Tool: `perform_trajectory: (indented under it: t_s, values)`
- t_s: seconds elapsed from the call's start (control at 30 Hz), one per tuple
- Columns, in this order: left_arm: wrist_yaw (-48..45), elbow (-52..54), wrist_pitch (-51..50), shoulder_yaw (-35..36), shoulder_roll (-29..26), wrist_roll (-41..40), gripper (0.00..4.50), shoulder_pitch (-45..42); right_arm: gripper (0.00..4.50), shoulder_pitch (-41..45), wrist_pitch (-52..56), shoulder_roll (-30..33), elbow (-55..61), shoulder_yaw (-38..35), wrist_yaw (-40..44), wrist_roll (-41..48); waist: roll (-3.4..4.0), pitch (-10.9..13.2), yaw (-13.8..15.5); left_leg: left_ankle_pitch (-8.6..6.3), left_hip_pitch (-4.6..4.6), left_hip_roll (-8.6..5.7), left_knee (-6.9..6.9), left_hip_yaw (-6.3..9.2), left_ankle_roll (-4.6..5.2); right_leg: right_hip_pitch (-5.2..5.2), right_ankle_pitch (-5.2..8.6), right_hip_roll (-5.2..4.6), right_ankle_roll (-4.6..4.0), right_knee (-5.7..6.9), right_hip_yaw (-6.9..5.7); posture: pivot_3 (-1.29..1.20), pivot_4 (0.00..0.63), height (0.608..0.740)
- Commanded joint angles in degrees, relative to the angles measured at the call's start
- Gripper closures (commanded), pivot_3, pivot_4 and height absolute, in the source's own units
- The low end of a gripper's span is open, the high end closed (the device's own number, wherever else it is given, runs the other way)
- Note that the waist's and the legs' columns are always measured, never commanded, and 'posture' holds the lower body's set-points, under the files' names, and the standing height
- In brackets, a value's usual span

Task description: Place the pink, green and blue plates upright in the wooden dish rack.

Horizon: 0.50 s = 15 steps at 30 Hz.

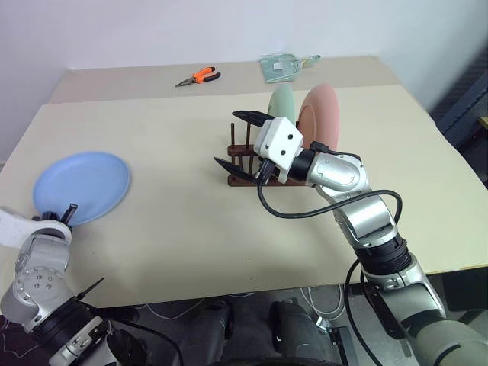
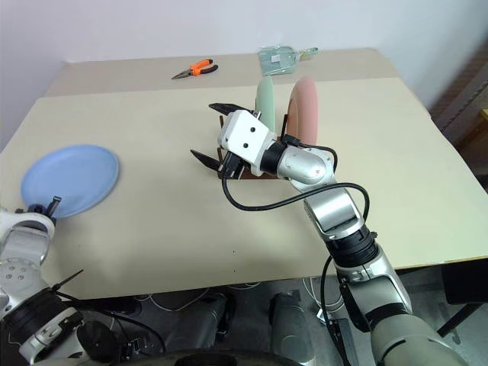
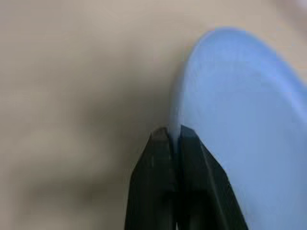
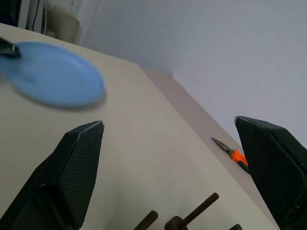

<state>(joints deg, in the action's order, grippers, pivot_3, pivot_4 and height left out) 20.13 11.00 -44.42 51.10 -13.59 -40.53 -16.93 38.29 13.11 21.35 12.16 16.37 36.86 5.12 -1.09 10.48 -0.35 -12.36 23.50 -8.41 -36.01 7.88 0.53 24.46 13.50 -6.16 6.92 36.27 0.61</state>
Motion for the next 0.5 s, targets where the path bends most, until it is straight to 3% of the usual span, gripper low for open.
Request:
perform_trajectory:
  t_s: [0.03,0.3,0.5]
  values:
    - [-5.3,5.0,4.9,-5.9,-3.5,0.5,4.46,-3.7,0.00,0.5,-1.0,-0.2,1.4,-1.5,0.6,0.3,-0.02,0.0,0.2,0.00,0.00,0.00,-0.01,0.00,0.00,-0.01,0.00,0.00,0.00,-0.01,0.00,0.00,0.150,0.720]
    - [-12.6,6.1,5.0,-23.5,-12.0,4.1,4.46,-20.3,0.00,4.6,-6.7,0.6,-1.0,0.3,0.8,-5.6,-0.04,0.0,0.7,0.01,0.03,0.00,0.01,-0.06,-0.02,-0.04,-0.02,0.03,-0.02,-0.01,0.06,0.00,0.150,0.720]
    - [-13.2,6.5,0.3,-30.8,-9.4,2.1,4.46,-29.6,0.00,9.8,-16.8,0.8,-9.4,4.7,-3.3,-18.7,-0.04,0.0,0.1,0.24,0.02,0.03,0.08,-0.09,-0.38,-0.07,-0.03,0.05,-0.01,0.00,0.08,0.00,0.150,0.720]
